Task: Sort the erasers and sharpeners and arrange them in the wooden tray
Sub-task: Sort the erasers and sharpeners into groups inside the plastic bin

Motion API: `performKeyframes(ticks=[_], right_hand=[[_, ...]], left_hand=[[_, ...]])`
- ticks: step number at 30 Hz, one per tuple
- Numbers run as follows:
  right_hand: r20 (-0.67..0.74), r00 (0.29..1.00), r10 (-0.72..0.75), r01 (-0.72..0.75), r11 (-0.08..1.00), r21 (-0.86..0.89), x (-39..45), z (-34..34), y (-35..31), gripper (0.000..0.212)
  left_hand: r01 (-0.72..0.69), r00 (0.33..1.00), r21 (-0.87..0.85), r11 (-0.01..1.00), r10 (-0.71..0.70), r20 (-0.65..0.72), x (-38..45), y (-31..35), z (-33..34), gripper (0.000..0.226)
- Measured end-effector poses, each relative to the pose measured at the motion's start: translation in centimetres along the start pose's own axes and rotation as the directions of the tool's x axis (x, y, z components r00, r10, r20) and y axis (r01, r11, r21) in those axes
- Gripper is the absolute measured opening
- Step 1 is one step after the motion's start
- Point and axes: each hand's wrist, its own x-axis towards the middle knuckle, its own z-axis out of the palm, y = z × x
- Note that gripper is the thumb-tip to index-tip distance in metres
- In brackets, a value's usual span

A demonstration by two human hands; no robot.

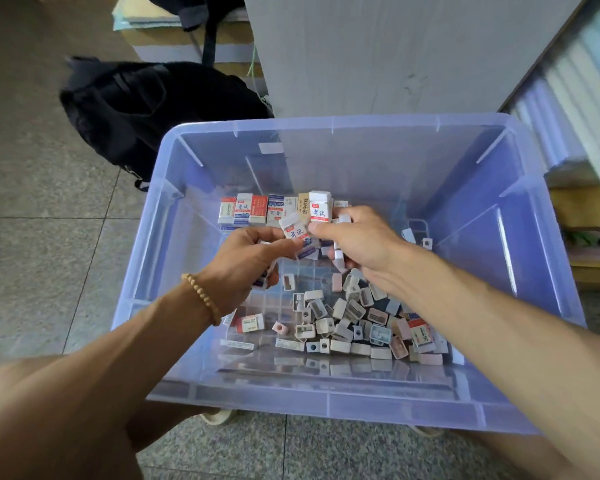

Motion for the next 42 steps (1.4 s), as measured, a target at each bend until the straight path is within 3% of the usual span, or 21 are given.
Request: performKeyframes(ticks=[4,7,12,21,28,32,34,36,40,42], right_hand=[[-0.208,0.978,0.006,-0.031,0.993,-0.117,1.2,-1.1,0.0,0.008],[-0.314,0.949,0.008,-0.058,0.987,-0.151,2.0,-2.5,0.3,0.020],[-0.349,0.936,0.040,-0.088,0.989,-0.121,3.6,-2.6,1.2,0.008],[-0.346,0.932,0.109,-0.157,0.981,-0.113,5.5,-2.9,1.6,0.013],[-0.300,0.953,0.042,-0.128,0.954,-0.272,5.5,-2.9,1.7,0.023],[-0.428,0.903,-0.038,-0.105,0.947,-0.305,5.3,-4.8,2.1,0.017],[-0.368,0.924,-0.108,-0.121,0.829,-0.546,5.7,-5.8,3.0,0.012],[-0.211,0.971,-0.114,-0.098,0.615,-0.782,6.2,-5.6,4.1,0.021],[-0.007,0.999,-0.043,0.008,0.346,-0.938,7.2,-4.3,5.8,0.023],[0.022,1.000,-0.018,0.026,0.290,-0.957,6.7,-4.3,6.0,0.024]], left_hand=[[0.009,0.995,0.181,0.983,0.009,-0.101,-0.1,-0.1,-1.0,0.018],[0.005,0.989,0.176,0.984,0.022,-0.147,-0.1,-0.1,-1.2,0.017],[0.000,0.983,0.130,0.991,0.024,-0.181,0.3,0.0,-0.6,0.022],[-0.033,0.979,0.102,0.994,0.052,-0.195,0.8,0.7,-0.3,0.021],[-0.037,0.984,0.089,0.995,0.052,-0.168,0.9,1.0,0.4,0.020],[-0.041,0.985,0.083,0.996,0.054,-0.164,1.1,1.1,0.5,0.020],[-0.046,0.986,0.073,0.996,0.057,-0.158,1.1,1.2,0.4,0.021],[-0.046,0.987,0.069,0.997,0.056,-0.151,1.0,1.2,0.3,0.023],[-0.050,0.988,0.062,0.997,0.059,-0.146,1.1,1.0,0.1,0.025],[-0.057,0.987,0.056,0.997,0.064,-0.145,1.1,1.1,0.1,0.024]])
